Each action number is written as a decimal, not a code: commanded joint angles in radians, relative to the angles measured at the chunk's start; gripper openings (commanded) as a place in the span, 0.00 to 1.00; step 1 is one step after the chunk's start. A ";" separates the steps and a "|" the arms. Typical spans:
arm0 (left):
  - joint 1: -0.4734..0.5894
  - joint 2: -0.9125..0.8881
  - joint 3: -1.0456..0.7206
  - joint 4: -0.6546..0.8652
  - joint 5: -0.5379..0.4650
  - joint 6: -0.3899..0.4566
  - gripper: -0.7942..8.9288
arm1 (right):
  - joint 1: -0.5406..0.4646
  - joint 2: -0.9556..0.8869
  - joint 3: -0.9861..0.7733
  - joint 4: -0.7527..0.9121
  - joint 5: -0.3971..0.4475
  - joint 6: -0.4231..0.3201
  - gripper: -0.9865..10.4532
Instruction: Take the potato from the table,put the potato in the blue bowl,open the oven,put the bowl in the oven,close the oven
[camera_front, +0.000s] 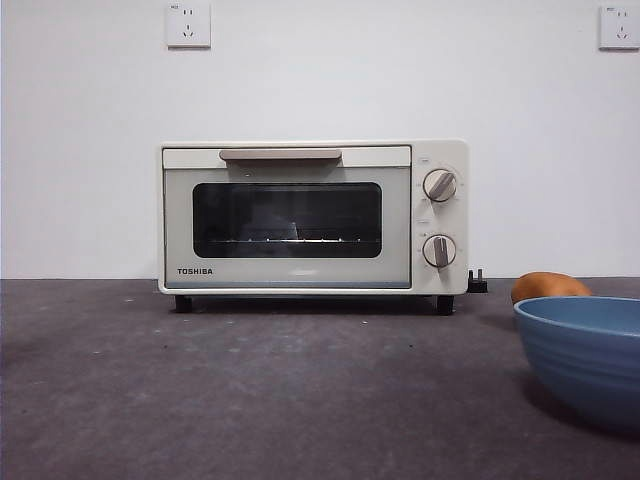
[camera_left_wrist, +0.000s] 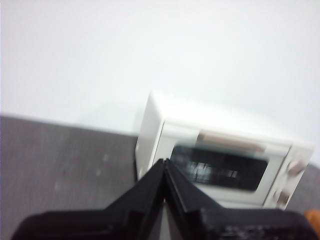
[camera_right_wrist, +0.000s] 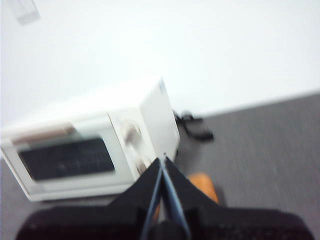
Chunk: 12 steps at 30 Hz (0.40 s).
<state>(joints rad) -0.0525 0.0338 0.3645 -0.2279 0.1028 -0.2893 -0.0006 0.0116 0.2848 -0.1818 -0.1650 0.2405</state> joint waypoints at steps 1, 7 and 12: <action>0.001 0.025 0.088 -0.027 0.008 -0.007 0.08 | 0.000 0.000 0.064 0.010 0.000 0.011 0.08; 0.001 0.134 0.267 -0.143 0.056 -0.023 0.08 | 0.000 0.019 0.210 -0.042 -0.004 0.016 0.08; 0.001 0.285 0.400 -0.287 0.155 -0.023 0.08 | 0.000 0.125 0.365 -0.302 -0.018 0.000 0.08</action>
<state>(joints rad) -0.0525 0.2932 0.7506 -0.4961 0.2420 -0.3077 -0.0006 0.1162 0.6361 -0.4328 -0.1822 0.2459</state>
